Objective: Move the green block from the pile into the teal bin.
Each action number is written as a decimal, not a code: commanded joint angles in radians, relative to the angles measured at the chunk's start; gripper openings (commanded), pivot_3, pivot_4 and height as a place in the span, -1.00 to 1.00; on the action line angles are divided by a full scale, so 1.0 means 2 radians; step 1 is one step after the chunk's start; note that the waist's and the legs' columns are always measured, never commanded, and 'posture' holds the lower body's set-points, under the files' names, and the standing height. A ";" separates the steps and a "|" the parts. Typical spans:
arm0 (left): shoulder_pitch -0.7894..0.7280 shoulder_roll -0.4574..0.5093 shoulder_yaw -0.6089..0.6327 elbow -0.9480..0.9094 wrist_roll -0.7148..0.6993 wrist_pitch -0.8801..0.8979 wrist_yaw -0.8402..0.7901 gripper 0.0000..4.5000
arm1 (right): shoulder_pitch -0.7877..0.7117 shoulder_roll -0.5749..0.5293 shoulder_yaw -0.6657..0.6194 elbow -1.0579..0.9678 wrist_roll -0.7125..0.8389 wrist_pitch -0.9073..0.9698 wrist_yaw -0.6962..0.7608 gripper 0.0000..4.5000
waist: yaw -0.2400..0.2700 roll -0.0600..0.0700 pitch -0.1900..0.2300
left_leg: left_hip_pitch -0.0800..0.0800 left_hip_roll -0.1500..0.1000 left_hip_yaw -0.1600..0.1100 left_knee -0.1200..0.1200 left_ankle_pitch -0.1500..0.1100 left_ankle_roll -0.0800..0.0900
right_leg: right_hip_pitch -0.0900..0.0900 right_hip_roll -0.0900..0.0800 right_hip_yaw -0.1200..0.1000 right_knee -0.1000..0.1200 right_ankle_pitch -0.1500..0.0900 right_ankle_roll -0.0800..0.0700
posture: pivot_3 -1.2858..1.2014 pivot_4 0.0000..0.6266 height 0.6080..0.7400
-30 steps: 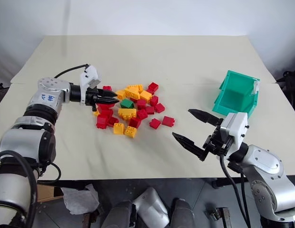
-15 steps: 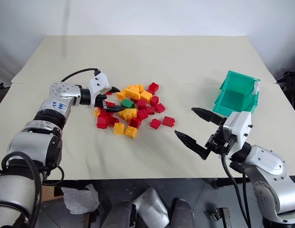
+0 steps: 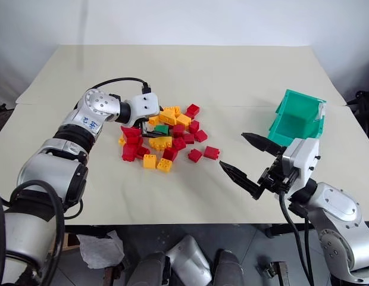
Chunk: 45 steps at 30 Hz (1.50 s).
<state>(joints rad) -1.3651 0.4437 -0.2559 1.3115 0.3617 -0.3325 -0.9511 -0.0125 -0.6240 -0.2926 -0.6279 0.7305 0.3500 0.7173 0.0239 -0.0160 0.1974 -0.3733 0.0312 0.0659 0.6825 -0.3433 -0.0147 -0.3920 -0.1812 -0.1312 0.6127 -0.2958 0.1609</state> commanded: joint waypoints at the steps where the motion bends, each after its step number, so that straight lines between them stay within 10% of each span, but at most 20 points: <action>1: 0.019 -0.001 -0.021 0.023 0.024 0.013 -0.047 0.99 | 0.008 -0.003 -0.020 -0.029 0.014 -0.001 -0.012 1.00 | -0.001 0.000 0.000 | 0.000 0.000 0.000 0.000 0.000 0.000 | 0.000 0.000 0.000 0.000 0.000 0.000 | 0.03 -0.52 1.00; 5: 0.033 0.002 -0.021 0.025 0.019 0.041 -0.113 0.91 | 0.024 -0.003 -0.026 -0.043 0.019 0.000 -0.019 1.00 | -0.002 0.000 -0.003 | 0.000 0.000 0.000 0.000 0.000 0.000 | 0.000 0.000 0.000 0.000 0.000 0.000 | 0.03 -0.52 1.00; 12: 0.051 0.007 0.005 0.019 -0.001 0.068 -0.091 0.05 | 0.034 -0.004 -0.028 -0.050 0.026 -0.001 -0.025 1.00 | -0.001 -0.001 -0.005 | 0.001 0.000 0.000 0.000 0.000 0.000 | 0.000 0.000 0.000 0.000 0.000 0.000 | 0.03 -0.52 1.00; 36: -0.017 -0.003 0.122 -0.003 -0.108 0.047 -0.149 -0.04 | 0.077 -0.008 -0.068 -0.060 0.025 -0.004 -0.035 1.00 | 0.002 -0.003 -0.004 | -0.001 0.000 0.000 0.001 0.000 0.001 | -0.001 0.000 0.000 0.000 0.000 0.000 | 0.03 -0.52 1.00; 45: -0.027 -0.178 0.052 -0.021 -0.081 0.027 -0.225 -0.04 | 0.211 0.010 -0.184 -0.099 0.032 -0.007 -0.043 1.00 | 0.013 -0.003 -0.004 | -0.002 -0.001 0.000 0.000 -0.001 0.002 | 0.000 0.000 0.000 -0.003 0.001 0.001 | 0.03 -0.52 1.00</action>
<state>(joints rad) -1.4231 0.1258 -0.1277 1.2907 0.1801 -0.2650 -1.4307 0.3844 -0.6151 -0.6042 -0.7835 0.7721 0.3517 0.6353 0.0503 -0.0213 0.1888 -0.3769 0.0299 0.0669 0.6833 -0.3447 -0.0110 -0.3918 -0.1818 -0.1319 0.6064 -0.2938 0.1625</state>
